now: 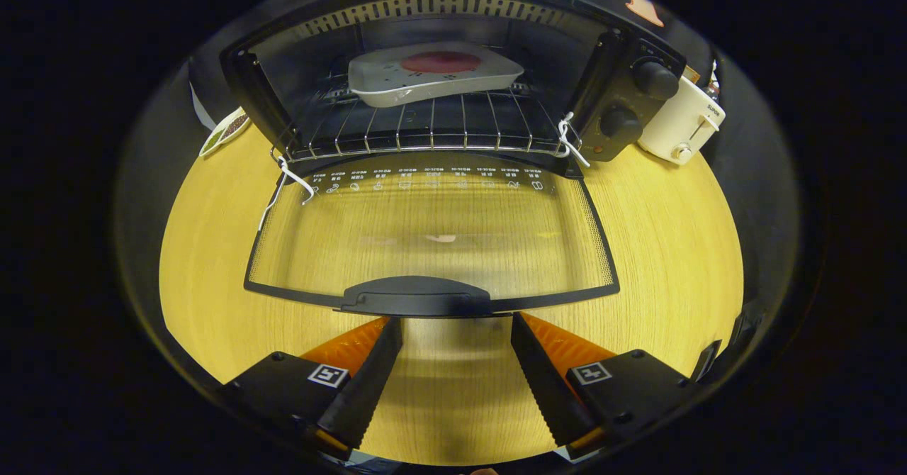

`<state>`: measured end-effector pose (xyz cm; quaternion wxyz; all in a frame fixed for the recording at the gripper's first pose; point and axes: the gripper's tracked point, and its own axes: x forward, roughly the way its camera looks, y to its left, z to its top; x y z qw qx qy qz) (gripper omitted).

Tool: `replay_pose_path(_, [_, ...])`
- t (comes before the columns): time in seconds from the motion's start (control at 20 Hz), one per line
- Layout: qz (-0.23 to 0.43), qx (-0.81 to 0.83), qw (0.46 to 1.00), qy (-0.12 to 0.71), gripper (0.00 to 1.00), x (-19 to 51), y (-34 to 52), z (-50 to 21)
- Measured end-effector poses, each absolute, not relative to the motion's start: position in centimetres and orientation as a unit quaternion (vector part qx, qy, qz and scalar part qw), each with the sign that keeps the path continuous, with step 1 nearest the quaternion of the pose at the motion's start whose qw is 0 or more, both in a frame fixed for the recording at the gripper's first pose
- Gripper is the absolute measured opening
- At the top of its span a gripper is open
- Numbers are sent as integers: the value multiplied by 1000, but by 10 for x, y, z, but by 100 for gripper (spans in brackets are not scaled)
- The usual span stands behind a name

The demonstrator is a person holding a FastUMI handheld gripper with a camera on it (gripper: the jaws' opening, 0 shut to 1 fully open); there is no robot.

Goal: Open the toaster oven, put the food inside, and close the toaster oven door.

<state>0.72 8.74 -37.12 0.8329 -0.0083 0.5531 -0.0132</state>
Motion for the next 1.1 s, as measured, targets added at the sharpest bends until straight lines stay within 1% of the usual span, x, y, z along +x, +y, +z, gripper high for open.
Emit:
replay_pose_path(0.2, [-9, 21, 835, 549, 98, 3, 88, -359])
replay_pose_path(0.45, [5, 60, 855, 515, 98, 3, 88, -323])
replay_pose_path(0.65, [8, 108, 889, 445, 98, 22, 88, -281])
replay_pose_path(0.8, [1, 123, 902, 414, 99, 46, 87, -257])
replay_pose_path(0.9, [5, 135, 916, 379, 99, 62, 87, -231])
replay_pose_path(1.1, [16, 96, 947, 306, 99, 68, 71, -179])
